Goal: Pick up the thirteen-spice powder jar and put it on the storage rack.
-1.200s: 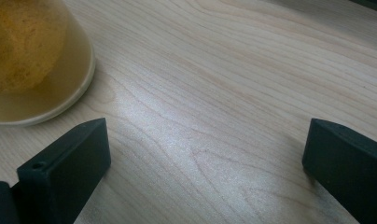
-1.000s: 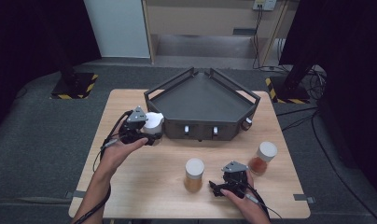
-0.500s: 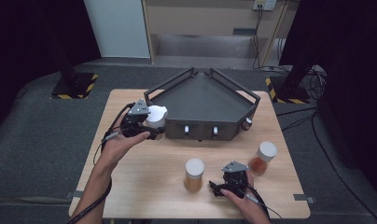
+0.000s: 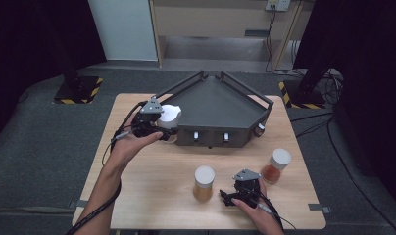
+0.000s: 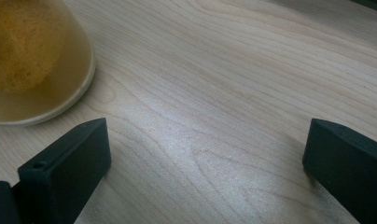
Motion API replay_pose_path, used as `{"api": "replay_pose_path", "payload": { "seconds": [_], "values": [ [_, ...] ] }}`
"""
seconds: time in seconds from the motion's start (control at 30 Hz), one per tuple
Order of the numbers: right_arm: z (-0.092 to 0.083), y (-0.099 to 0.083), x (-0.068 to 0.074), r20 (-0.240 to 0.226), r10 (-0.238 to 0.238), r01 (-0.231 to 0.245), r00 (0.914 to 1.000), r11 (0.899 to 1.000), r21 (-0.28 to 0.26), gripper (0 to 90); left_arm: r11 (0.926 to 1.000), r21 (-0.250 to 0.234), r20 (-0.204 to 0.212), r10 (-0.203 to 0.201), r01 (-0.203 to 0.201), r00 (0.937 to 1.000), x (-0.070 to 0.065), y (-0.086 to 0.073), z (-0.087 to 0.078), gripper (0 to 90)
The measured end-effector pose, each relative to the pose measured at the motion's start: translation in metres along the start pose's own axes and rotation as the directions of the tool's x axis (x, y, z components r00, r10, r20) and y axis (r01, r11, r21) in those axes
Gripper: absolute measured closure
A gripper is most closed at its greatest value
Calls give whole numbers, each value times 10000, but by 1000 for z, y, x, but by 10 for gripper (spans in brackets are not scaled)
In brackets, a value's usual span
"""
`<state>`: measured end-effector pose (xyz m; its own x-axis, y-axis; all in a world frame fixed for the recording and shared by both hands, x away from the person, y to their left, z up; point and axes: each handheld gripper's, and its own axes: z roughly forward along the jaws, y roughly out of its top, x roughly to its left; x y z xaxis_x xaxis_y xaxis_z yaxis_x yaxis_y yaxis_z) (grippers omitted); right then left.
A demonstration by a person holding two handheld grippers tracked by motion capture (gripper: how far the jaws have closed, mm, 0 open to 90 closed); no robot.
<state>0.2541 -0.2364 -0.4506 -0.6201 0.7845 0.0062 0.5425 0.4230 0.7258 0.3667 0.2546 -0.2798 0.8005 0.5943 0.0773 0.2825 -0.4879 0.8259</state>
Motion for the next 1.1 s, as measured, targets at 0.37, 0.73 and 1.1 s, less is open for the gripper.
{"api": "replay_pose_path", "payload": {
  "seconds": [0.37,0.73,1.1],
  "values": [
    [0,0,0,3,-3,3,10000,10000,10,11,10000,-66,-38,-56,56,10000,5,10,9,293],
    [0,0,0,14,-37,37,10000,10000,1,11,9996,-270,-43,-66,64,10000,8,16,17,293],
    [0,0,0,11,-35,35,10000,10000,1,11,9997,-246,-84,-11,9,10000,12,26,29,293]
  ]
}}
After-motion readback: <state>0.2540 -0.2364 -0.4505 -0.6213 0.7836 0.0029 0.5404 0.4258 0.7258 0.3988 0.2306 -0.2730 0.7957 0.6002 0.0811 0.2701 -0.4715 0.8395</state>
